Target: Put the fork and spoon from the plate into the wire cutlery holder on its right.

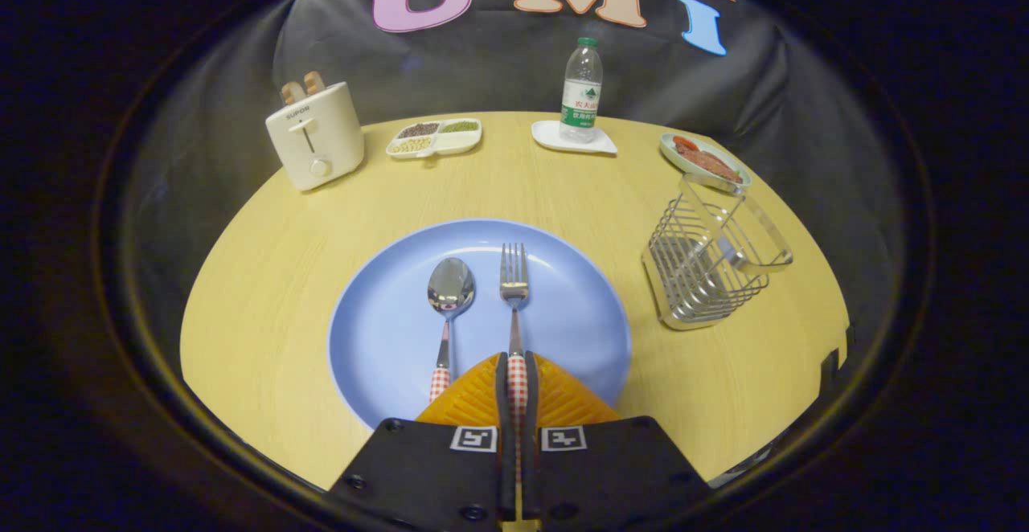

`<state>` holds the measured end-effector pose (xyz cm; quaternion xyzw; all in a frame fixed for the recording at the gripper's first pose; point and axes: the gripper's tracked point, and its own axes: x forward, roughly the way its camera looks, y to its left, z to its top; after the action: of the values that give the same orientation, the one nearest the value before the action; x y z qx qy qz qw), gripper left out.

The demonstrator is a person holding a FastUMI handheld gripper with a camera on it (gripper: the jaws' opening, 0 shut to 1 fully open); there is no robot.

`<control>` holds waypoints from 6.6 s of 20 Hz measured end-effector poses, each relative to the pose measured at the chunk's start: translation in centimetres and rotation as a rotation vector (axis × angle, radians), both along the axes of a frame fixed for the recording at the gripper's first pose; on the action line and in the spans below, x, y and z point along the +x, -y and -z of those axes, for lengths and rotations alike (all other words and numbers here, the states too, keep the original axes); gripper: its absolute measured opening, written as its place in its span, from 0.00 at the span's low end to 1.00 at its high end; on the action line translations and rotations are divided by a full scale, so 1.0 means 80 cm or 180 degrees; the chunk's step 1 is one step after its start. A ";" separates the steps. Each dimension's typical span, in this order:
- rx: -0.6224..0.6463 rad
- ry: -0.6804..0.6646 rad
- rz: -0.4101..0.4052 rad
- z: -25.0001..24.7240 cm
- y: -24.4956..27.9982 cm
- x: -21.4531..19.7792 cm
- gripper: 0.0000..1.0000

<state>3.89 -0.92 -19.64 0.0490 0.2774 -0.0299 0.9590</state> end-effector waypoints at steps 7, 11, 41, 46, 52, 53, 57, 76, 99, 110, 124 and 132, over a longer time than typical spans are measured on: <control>-0.0283 0.0004 0.0046 -0.058 0.015 -0.010 0.06; -0.0286 -0.0018 0.0193 -0.104 0.030 -0.018 0.06; 0.0708 -0.2843 0.0830 -0.073 0.191 0.002 0.09; 0.0645 -0.2940 0.0657 -0.065 0.193 0.006 0.14; 0.0784 -0.2680 0.0735 -0.087 0.180 0.000 0.98; 0.0806 -0.2622 0.0739 -0.093 0.175 -0.003 0.98; 0.0906 -0.2299 0.0792 -0.121 0.153 -0.017 0.99; 0.0560 -0.0922 0.0286 -0.125 0.021 -0.092 0.96; 0.0021 -0.0031 -0.0149 0.022 -0.048 -0.028 0.64; -0.0192 -0.0175 -0.0073 0.023 -0.044 -0.020 0.13; -0.0590 0.0047 -0.0270 -0.064 -0.050 -0.013 0.13; -0.0351 -0.0063 0.0010 -0.141 -0.014 -0.010 0.13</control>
<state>3.10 0.20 -8.37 -0.0037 0.2847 -0.0472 0.9575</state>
